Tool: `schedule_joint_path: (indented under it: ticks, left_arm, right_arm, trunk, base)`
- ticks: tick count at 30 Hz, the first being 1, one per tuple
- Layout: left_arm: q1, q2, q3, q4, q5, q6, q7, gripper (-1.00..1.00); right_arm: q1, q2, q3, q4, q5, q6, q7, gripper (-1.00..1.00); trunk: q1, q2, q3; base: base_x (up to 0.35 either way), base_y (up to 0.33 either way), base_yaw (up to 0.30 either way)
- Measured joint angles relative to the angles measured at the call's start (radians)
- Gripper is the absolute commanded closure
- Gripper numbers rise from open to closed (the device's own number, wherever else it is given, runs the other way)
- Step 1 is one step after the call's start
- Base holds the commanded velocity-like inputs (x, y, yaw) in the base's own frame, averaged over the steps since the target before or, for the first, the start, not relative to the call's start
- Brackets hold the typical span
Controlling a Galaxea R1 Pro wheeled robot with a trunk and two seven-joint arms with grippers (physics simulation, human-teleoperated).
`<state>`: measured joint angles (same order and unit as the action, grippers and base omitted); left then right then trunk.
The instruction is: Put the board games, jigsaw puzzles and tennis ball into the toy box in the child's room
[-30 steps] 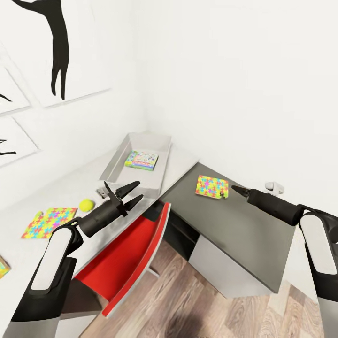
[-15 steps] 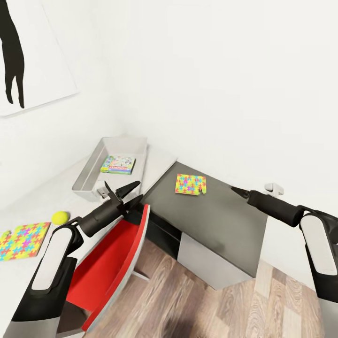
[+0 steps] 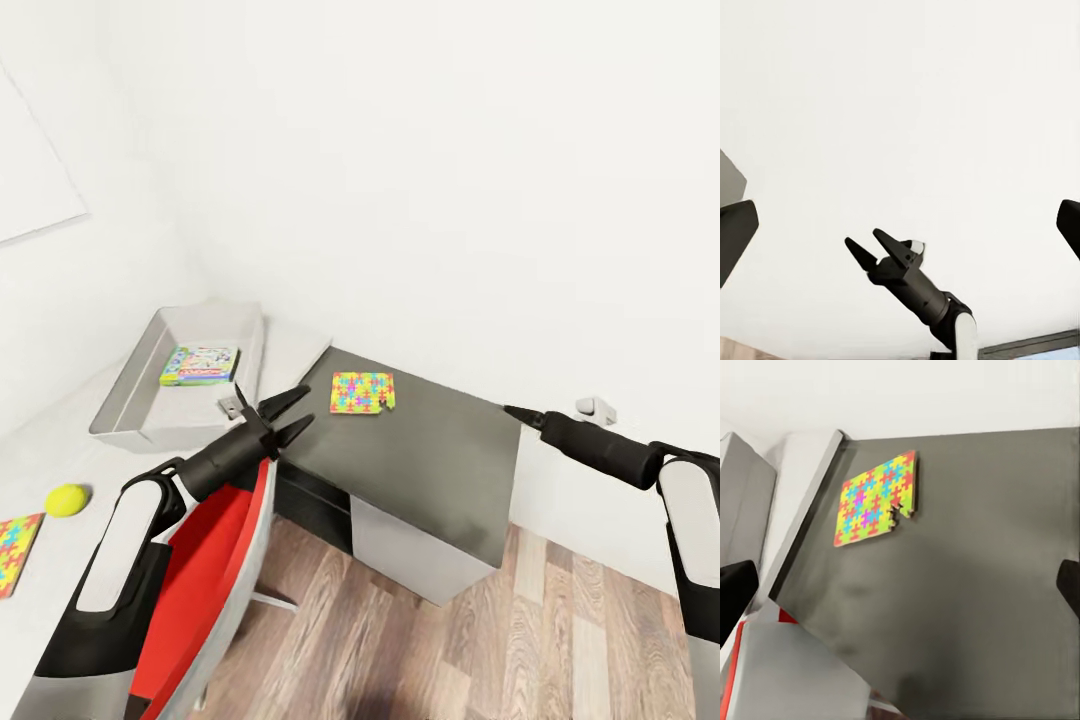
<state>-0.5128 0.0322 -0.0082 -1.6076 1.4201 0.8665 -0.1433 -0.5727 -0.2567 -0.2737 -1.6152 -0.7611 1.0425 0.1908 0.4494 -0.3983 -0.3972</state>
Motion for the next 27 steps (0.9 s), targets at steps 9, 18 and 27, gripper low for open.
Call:
schedule_joint_path:
  ticks: [9,18,27]
  left_arm:
    - [-0.011,-0.003,-0.025,0.0,0.0,0.0,0.117,-1.0]
    - [-0.021,-0.004,-0.031,0.002,-0.003,0.0,0.148,-1.0]
    - [-0.023,-0.004,-0.032,0.003,-0.004,0.0,0.151,-1.0]
  right_arm:
    - [0.0,0.009,-0.004,0.0,0.0,0.0,-0.001,-1.0]
    - [0.0,0.01,-0.004,0.0,-0.001,0.0,-0.001,-1.0]
    - [0.0,0.01,-0.004,0.0,-0.001,0.0,-0.001,-1.0]
  trunk:
    - [0.0,0.0,0.008]
    - [0.0,0.0,0.017]
    - [0.0,0.0,0.027]
  base:
    - [0.0,0.0,-0.26]
    - [0.0,0.0,-0.246]
    - [0.0,0.0,-0.241]
